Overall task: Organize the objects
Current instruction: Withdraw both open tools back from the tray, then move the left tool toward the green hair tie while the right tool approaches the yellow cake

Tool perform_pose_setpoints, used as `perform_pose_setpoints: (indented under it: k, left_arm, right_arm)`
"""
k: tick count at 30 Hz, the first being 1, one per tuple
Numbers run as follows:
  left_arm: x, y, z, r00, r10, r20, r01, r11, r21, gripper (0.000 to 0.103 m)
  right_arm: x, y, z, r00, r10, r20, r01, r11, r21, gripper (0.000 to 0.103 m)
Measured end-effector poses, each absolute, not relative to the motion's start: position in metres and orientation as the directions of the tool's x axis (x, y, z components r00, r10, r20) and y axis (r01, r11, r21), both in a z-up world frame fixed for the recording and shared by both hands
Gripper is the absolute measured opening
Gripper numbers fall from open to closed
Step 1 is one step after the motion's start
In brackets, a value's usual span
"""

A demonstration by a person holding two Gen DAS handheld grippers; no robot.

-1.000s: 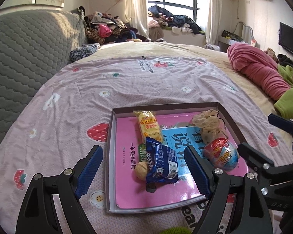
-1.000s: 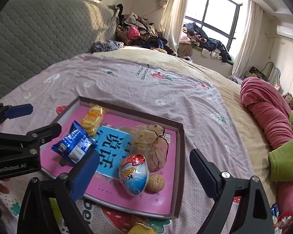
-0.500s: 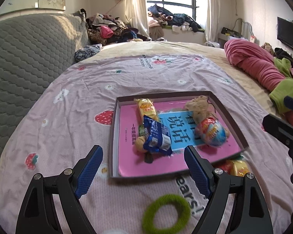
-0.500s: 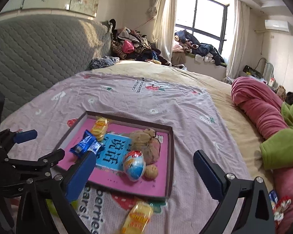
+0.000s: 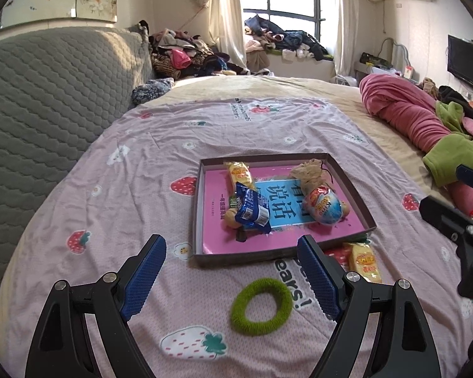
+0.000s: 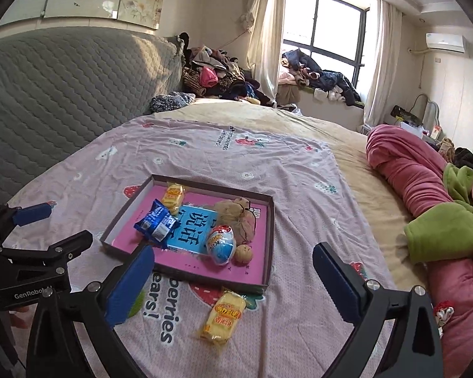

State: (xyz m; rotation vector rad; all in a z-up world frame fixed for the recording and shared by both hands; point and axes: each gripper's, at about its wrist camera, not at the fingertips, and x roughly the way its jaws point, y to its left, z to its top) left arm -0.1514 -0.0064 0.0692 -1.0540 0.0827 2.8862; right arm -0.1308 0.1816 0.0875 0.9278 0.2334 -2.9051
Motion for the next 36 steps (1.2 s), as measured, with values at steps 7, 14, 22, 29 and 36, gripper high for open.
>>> perform_pose_setpoints:
  k: [7, 14, 22, 29, 36]
  left_arm:
    - [-0.129, -0.006, 0.077, -0.763, 0.035, -0.645, -0.086, -0.995, 0.048, 0.086]
    - [-0.104, 0.001, 0.078, -0.76, 0.04, -0.648, -0.097, -0.994, 0.052, 0.086]
    - [-0.082, 0.009, 0.08, -0.752, 0.047, -0.658, -0.104, -0.993, 0.047, 0.086]
    - [-0.072, 0.012, 0.063, -0.73, 0.038, -0.682, -0.105, -0.993, 0.057, 0.086]
    - [-0.071, 0.008, 0.039, -0.7, 0.03, -0.714, -0.109, -0.992, 0.066, 0.086]
  right_arm:
    - [-0.108, 0.176, 0.082, -0.8, -0.035, -0.598, 0.132, -0.984, -0.118, 0.102]
    - [-0.088, 0.172, 0.071, -0.788, -0.033, -0.615, 0.141, -0.982, -0.129, 0.102]
    - [-0.07, 0.176, 0.07, -0.779, -0.017, -0.627, 0.134, -0.981, -0.139, 0.102]
    - [-0.062, 0.178, 0.063, -0.772, -0.013, -0.636, 0.13, -0.982, -0.138, 0.102]
    - [-0.06, 0.18, 0.048, -0.756, -0.006, -0.655, 0.125, -0.983, -0.135, 0.102]
